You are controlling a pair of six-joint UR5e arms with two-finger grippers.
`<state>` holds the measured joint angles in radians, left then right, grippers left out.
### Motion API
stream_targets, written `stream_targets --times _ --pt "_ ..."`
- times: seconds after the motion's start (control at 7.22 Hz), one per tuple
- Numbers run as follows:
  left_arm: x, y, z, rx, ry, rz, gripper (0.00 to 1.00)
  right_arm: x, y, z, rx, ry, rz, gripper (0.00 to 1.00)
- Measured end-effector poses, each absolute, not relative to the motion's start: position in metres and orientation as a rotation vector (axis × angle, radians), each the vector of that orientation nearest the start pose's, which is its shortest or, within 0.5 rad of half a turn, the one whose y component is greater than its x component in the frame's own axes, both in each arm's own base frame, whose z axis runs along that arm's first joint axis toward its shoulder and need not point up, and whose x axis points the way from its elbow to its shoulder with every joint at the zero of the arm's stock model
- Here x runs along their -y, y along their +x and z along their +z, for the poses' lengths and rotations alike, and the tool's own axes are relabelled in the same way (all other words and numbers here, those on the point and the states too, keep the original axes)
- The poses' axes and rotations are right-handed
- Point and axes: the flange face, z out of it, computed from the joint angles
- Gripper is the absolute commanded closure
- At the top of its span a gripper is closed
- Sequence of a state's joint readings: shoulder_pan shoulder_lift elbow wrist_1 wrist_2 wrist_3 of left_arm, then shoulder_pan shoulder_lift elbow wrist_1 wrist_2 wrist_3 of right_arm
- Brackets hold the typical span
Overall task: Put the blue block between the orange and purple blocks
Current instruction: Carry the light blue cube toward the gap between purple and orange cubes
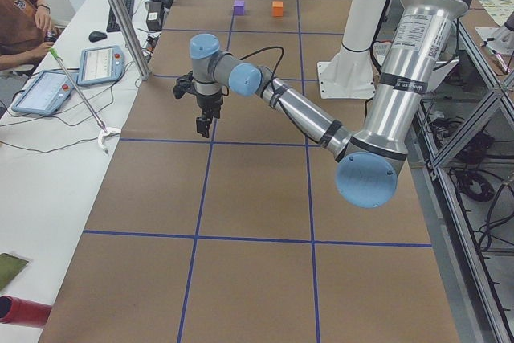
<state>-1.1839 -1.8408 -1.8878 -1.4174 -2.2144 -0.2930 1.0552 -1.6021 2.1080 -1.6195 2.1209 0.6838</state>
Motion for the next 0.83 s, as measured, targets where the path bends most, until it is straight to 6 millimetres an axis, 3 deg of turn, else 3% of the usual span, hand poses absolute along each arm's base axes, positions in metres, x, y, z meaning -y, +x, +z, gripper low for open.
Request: stream_targets --times 0.28,0.55,0.83 --pt "0.55 0.146 0.387 -0.736 0.179 0.229 0.0 0.433 -0.152 0.468 0.678 0.034 0.04 1.0" --pt "0.551 0.147 0.388 -0.735 0.177 0.229 0.0 0.444 -0.16 0.509 0.665 0.009 0.044 1.0" --pt "0.552 0.148 0.388 -0.734 0.178 0.23 0.0 0.451 -0.172 0.532 0.678 -0.01 0.032 1.0"
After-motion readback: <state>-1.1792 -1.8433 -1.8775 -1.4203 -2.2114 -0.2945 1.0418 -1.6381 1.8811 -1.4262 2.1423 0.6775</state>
